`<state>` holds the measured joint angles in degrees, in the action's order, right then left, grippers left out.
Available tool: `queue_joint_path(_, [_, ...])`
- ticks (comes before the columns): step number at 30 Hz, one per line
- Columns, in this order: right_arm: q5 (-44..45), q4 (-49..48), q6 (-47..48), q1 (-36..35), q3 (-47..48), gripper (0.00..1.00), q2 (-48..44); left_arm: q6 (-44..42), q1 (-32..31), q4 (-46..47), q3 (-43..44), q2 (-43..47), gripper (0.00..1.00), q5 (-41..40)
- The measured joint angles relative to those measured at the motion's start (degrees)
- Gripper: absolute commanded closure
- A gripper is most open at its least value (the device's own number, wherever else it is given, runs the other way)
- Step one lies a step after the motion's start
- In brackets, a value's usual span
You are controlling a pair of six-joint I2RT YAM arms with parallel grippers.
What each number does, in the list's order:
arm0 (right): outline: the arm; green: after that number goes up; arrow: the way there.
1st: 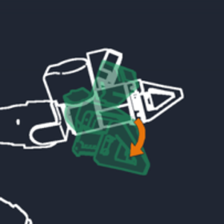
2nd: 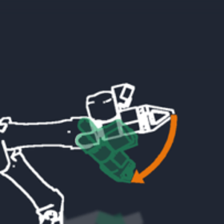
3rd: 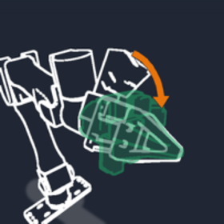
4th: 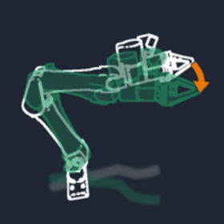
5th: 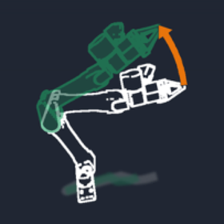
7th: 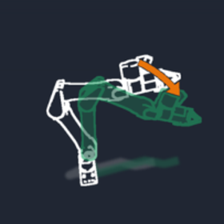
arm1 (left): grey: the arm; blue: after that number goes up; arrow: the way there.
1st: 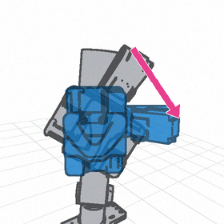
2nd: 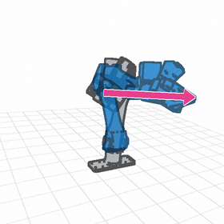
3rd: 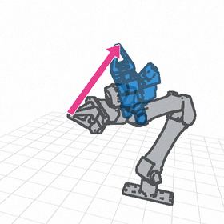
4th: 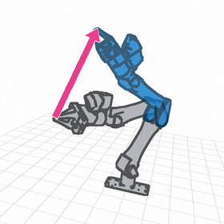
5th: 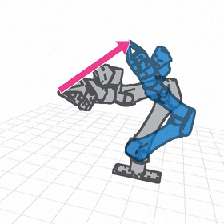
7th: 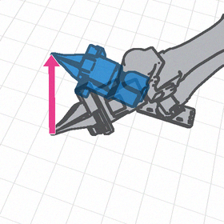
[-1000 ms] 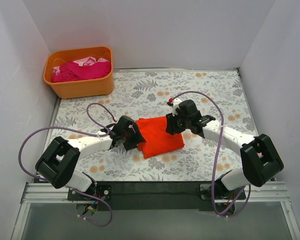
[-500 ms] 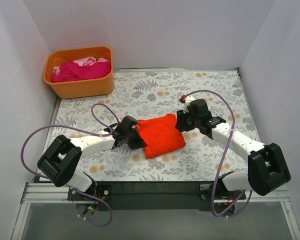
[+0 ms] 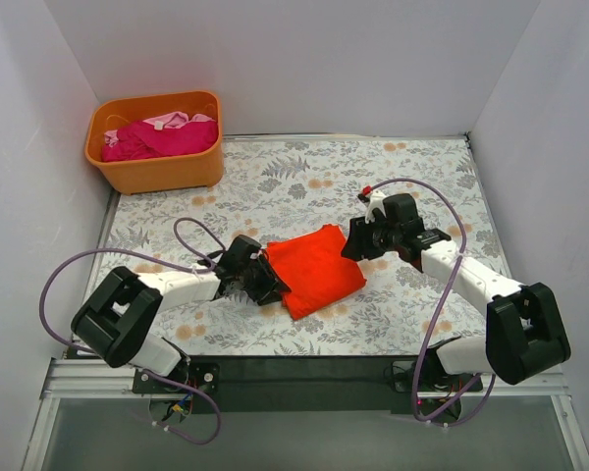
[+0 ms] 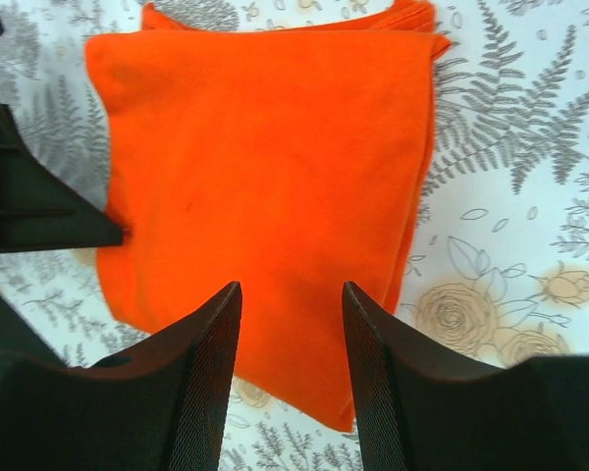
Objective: Fold and stack the t-shirts
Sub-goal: Fold the tshirt
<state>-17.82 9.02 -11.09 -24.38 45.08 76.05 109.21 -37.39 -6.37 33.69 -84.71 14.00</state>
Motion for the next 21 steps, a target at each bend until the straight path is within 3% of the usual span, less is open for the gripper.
queue_joint_path(1, [-1.7,0.0,-0.5,0.5,-0.1,0.55,0.0,0.1,0.2,-0.1,-0.4,1.0,0.49,0.0])
queue_joint_path(3, [-5.2,-0.1,-1.2,1.4,-0.5,0.55,0.0,0.2,0.3,-0.9,-0.6,2.7,0.39,-0.2])
queue_joint_path(8, [-13.5,0.0,-2.5,2.0,-1.5,0.55,0.4,0.1,0.3,-6.3,-0.2,10.8,0.36,-3.0])
queue_joint_path(14, [-23.0,-0.2,-2.4,2.3,-1.5,0.57,4.0,-1.0,-0.6,-12.7,5.5,15.6,0.56,-5.7])
queue_joint_path(21, [-31.5,-2.2,-1.0,5.3,-2.7,0.59,14.3,-2.7,-2.2,-7.2,11.8,2.9,0.74,-2.4])
